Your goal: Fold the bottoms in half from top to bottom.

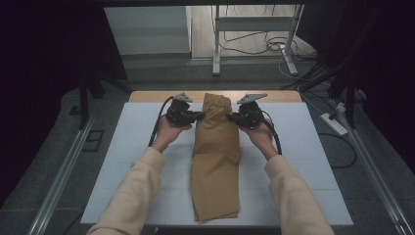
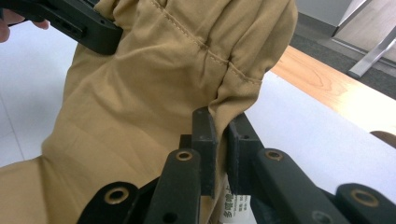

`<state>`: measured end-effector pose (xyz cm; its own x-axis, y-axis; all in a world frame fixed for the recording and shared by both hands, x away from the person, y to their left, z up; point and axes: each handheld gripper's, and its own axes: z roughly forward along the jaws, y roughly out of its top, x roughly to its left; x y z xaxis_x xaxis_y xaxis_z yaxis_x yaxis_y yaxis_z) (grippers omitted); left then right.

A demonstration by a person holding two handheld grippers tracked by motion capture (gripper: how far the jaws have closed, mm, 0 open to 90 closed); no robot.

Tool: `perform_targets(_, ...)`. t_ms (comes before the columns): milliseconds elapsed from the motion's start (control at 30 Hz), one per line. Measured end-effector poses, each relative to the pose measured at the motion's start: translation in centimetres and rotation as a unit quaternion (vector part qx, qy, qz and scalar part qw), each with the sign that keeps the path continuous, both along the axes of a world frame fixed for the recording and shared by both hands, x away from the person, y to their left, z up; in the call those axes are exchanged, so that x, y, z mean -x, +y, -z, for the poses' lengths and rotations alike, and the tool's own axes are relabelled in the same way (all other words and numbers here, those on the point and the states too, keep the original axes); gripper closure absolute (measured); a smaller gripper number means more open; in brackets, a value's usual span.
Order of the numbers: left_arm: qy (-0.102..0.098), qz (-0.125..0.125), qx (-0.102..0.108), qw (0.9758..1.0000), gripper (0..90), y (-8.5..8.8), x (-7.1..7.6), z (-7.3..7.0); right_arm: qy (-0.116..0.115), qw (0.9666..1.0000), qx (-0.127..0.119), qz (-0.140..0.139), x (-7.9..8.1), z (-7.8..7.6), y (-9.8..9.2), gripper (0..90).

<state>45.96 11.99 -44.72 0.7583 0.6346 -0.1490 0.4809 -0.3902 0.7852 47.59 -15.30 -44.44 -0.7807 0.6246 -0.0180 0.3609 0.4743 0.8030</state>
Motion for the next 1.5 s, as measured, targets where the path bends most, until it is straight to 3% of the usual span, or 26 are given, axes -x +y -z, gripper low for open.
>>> perform_targets(367, 0.006, 0.005, 0.002, 1.0, 85.9, 0.3, 1.1, 0.4, 0.001, 0.9999, -0.007, -0.01, 1.1, 0.2, 0.0, 83.4)
perform_targets(767, 0.014, 0.013, 0.005, 0.9998, 85.9, 0.3, 2.2, 1.1, 0.023, 0.9994, -0.014, -0.022, 2.0, 1.0, -0.3, 83.6)
perform_targets(1500, 0.022, 0.032, -0.006, 0.9992, 85.8, 0.4, 4.4, 2.4, 0.046, 0.9979, -0.004, -0.046, 4.0, 2.2, -0.4, 83.6)
